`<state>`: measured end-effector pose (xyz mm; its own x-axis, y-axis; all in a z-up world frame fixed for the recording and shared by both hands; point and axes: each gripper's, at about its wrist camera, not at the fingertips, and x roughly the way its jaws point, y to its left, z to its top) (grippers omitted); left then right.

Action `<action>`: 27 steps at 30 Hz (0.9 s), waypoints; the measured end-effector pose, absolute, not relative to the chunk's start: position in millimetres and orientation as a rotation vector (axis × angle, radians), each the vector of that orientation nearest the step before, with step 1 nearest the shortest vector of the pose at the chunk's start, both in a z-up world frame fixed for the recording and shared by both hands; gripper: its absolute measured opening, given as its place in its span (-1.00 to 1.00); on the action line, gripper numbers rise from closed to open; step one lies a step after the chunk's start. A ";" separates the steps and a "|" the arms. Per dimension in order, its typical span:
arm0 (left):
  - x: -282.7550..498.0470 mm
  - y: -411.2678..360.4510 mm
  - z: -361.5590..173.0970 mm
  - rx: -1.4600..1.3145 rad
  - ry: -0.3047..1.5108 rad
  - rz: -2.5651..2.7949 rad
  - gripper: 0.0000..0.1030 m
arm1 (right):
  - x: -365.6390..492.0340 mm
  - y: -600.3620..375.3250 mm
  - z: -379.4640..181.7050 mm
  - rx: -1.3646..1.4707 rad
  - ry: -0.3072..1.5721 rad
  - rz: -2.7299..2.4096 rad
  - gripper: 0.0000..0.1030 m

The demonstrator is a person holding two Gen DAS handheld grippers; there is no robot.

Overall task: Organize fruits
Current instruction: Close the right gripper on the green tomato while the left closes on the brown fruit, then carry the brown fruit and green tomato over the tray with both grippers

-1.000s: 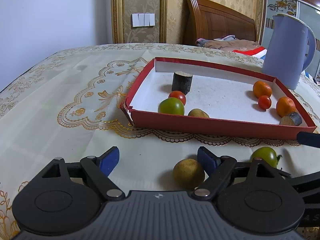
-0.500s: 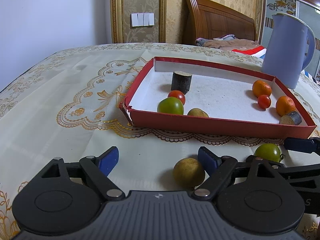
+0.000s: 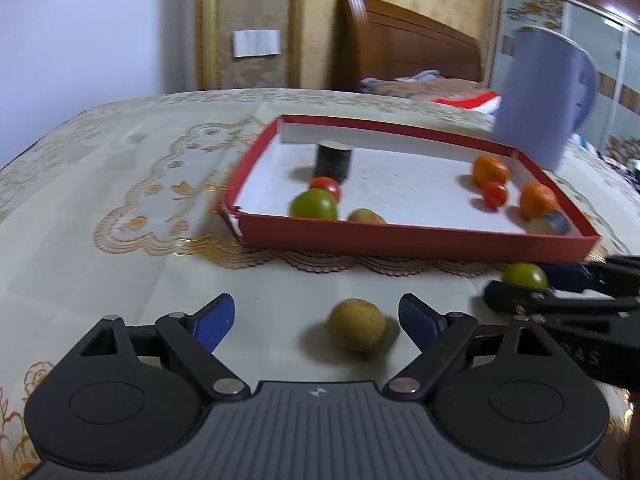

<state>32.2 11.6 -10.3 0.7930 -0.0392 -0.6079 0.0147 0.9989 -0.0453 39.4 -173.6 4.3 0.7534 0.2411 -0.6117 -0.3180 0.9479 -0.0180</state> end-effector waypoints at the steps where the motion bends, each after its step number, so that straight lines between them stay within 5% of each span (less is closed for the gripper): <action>1: 32.5 11.7 -10.2 -0.039 0.654 -0.029 0.74 | 39.5 -173.8 4.4 -0.126 0.649 0.306 -0.18; 9: 32.6 14.8 -10.6 -0.052 0.651 -0.016 0.74 | 38.1 -175.6 4.1 -0.119 0.647 0.305 -0.18; 12: 30.5 18.9 -10.2 -0.068 0.642 -0.002 0.49 | 37.9 -175.3 4.0 -0.127 0.647 0.306 -0.17; 15: 25.9 14.6 -9.5 -0.037 0.632 -0.023 -0.02 | 36.7 -174.0 4.2 -0.134 0.642 0.314 -0.29; 19: 21.8 5.9 -9.6 0.019 0.631 -0.044 -0.32 | 34.8 -172.6 4.7 -0.144 0.635 0.321 -0.35; 27: 18.7 10.4 -9.6 -0.013 0.626 -0.061 -0.47 | 34.1 -173.6 5.2 -0.137 0.626 0.314 -0.41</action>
<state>18.7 10.4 -9.6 0.8089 -0.0609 -0.5848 0.0532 0.9981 -0.0303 34.1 -173.6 5.2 0.7649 0.2469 -0.5949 -0.3289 0.9438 -0.0312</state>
